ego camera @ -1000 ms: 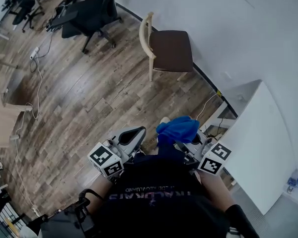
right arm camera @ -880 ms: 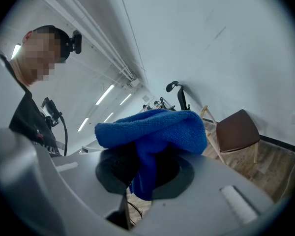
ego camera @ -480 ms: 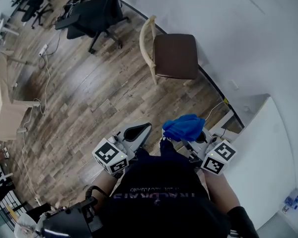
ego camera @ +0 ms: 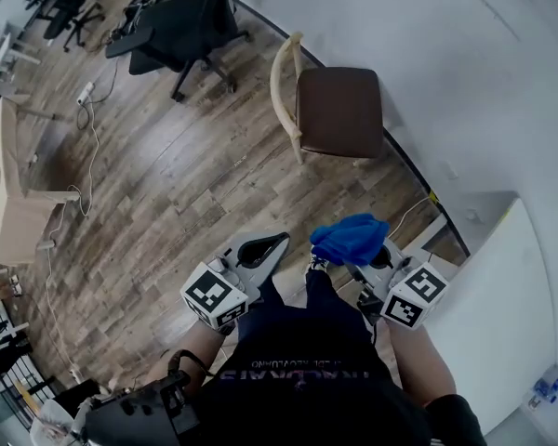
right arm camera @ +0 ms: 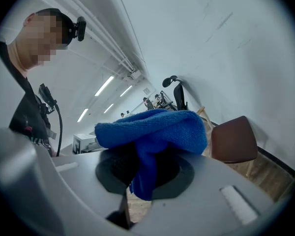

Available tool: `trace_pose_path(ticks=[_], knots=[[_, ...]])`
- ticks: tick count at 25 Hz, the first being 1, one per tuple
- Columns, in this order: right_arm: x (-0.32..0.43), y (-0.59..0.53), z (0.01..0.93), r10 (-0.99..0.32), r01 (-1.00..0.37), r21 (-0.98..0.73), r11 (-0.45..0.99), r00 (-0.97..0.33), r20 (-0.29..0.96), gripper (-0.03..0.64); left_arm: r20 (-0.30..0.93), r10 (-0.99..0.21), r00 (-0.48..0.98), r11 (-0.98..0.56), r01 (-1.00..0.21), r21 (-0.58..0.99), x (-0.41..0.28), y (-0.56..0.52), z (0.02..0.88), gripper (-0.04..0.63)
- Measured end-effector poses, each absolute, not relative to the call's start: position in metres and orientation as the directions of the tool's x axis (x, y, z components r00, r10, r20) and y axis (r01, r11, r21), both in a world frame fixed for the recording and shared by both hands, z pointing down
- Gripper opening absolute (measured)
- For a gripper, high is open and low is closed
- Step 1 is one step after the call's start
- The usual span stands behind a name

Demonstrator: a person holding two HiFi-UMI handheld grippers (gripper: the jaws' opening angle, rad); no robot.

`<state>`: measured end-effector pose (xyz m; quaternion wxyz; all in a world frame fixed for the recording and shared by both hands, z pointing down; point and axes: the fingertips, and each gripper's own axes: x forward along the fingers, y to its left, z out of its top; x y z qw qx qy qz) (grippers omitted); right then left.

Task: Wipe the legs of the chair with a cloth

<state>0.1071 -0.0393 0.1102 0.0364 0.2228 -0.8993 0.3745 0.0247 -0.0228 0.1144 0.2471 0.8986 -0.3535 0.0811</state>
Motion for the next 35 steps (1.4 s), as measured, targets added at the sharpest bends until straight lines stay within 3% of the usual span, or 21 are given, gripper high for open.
trace_pose_path(ticks=[15,28,35], knots=[[0.045,-0.09,0.263,-0.466,-0.58,-0.644,0.499,-0.806,0.364,0.064,0.333,-0.479,0.812,-0.677,-0.584,0.448,-0.041,-0.06,0.267,-0.003],[0.008,-0.121,0.45,-0.399,-0.588,-0.499,0.636,-0.805,0.439,0.064,0.269,-0.49,0.829,-0.78,-0.555,0.29,-0.062,-0.088,0.447,-0.002],[-0.006,-0.15,0.542,-0.404,-0.584,-0.452,0.675,-0.804,0.435,0.064,0.183,-0.537,0.824,-0.767,-0.566,0.3,-0.071,-0.105,0.522,-0.002]])
